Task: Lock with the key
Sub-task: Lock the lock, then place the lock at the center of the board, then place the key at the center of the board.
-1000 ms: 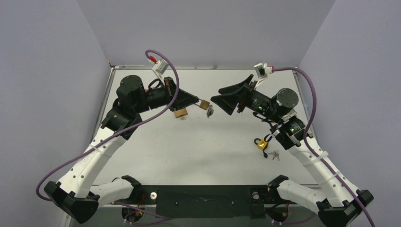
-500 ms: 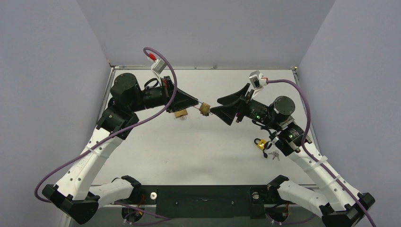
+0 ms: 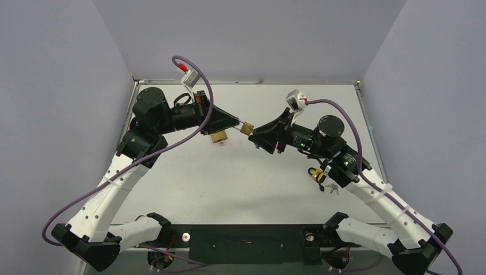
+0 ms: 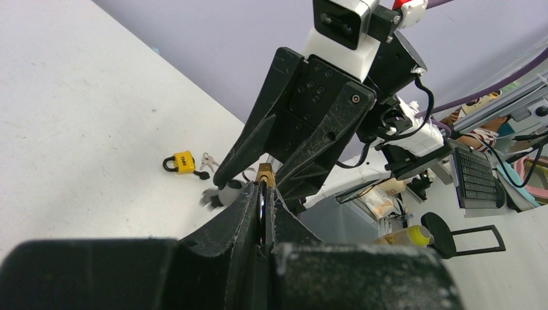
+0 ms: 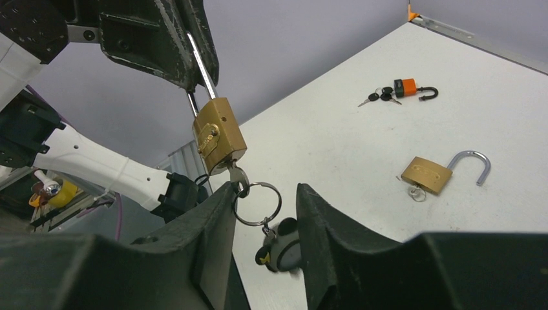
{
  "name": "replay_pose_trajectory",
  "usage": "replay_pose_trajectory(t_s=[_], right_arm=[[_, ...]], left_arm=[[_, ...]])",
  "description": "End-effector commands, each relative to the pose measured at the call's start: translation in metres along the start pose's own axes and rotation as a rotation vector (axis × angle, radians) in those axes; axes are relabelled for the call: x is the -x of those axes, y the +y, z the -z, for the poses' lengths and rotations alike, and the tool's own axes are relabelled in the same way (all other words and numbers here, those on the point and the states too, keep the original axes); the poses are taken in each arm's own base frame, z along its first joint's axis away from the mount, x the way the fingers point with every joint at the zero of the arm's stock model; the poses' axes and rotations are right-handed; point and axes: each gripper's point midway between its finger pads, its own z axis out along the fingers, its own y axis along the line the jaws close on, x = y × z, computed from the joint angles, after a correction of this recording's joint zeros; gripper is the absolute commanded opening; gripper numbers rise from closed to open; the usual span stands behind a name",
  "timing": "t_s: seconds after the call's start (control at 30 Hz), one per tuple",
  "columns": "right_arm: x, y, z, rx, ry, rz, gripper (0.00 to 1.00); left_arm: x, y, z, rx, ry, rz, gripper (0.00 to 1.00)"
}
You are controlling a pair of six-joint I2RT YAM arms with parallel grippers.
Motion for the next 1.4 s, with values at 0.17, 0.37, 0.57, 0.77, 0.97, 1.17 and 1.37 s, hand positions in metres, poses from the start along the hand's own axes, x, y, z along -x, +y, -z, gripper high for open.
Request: replay_pose_trajectory(t_s=[0.17,0.37,0.57,0.77,0.97,1.17,1.37], right_arm=[[0.023,-0.001,0.003,-0.037,-0.062,0.045,0.01],[0.006,-0.012,0.006,-0.081,-0.033,0.031,0.00],[-0.012,-0.026,0.014,-0.147,-0.020,0.013,0.00],[-0.044,-0.068,0.018,-0.348,0.071,-0.049,0.00],[-0.088,-0.116,0.027,-0.567,0.150,-0.160,0.00],[-0.134,-0.162,0.043,-0.803,0.246,-0.256,0.00],[-0.175,-0.189,0.058,-0.949,0.324,-0.320,0.00]], left_arm=[[0.025,-0.019,0.008,-0.031,-0.072,-0.045,0.00],[0.037,-0.001,0.012,0.005,-0.128,-0.004,0.00],[0.042,0.012,0.010,0.012,-0.149,0.012,0.00],[0.023,0.063,-0.006,0.100,-0.130,0.111,0.00],[-0.024,0.130,-0.042,0.169,-0.076,0.266,0.00],[-0.096,0.186,-0.090,0.257,0.050,0.343,0.00],[-0.148,0.232,-0.127,0.244,0.118,0.460,0.00]])
